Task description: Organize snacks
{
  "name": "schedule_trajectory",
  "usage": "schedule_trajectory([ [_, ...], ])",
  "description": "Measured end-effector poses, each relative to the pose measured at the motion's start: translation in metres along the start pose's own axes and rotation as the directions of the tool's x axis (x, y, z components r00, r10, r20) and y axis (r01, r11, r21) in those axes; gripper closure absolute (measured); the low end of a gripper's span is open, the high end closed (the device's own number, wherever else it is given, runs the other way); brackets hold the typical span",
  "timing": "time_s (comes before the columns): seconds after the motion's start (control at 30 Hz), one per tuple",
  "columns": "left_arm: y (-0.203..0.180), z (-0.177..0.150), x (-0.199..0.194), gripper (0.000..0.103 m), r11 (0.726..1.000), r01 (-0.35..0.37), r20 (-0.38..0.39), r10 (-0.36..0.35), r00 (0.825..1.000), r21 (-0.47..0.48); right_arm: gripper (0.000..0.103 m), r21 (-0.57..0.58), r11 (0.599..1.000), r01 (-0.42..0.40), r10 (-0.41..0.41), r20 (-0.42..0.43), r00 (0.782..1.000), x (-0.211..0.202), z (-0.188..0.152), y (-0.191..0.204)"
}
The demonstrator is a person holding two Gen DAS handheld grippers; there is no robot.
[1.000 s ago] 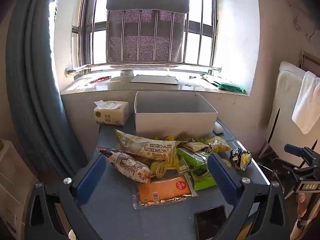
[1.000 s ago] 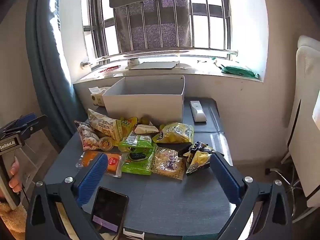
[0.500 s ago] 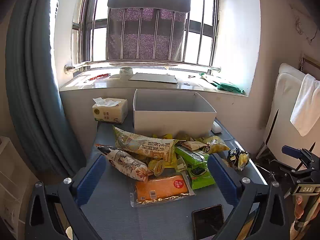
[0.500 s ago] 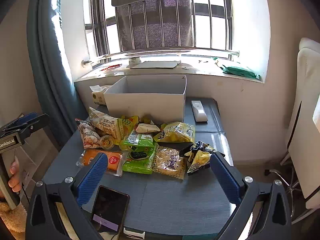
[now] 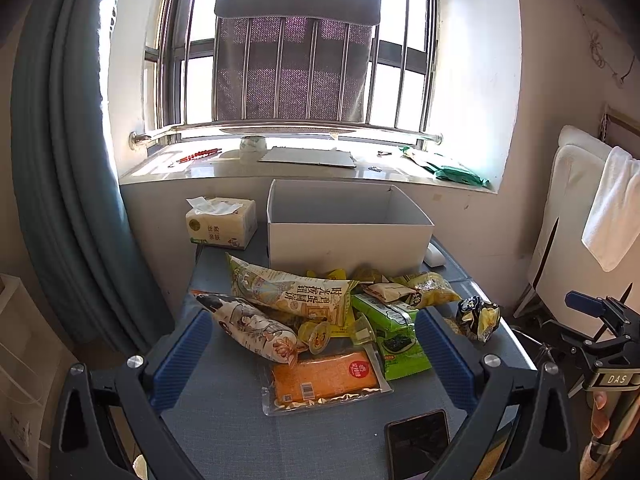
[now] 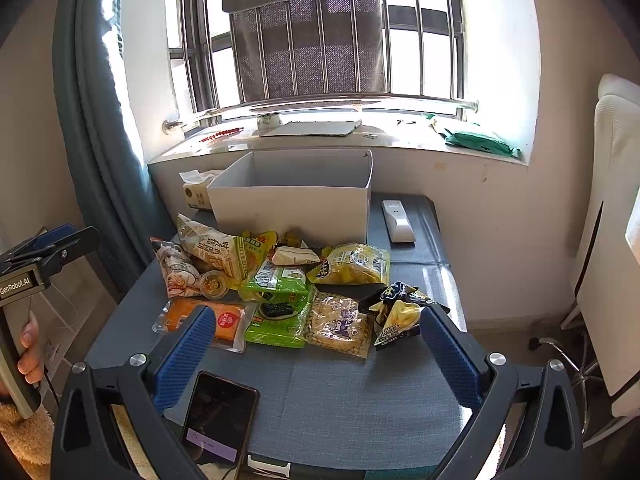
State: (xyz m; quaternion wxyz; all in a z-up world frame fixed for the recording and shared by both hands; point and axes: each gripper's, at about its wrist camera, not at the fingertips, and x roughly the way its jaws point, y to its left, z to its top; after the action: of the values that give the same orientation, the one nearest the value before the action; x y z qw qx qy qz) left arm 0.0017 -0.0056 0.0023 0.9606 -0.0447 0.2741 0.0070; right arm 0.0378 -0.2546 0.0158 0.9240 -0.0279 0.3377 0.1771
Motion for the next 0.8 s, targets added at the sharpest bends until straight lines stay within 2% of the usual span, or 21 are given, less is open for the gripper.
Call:
schedule_trajectory([
  [0.8, -0.003, -0.001, -0.0006, 0.0, 1.0, 0.003, 0.001, -0.003, 1.0, 0.008, 0.0, -0.003, 1.0, -0.006, 0.006, 0.002, 1.0, -0.0029, -0.0009, 0.0015],
])
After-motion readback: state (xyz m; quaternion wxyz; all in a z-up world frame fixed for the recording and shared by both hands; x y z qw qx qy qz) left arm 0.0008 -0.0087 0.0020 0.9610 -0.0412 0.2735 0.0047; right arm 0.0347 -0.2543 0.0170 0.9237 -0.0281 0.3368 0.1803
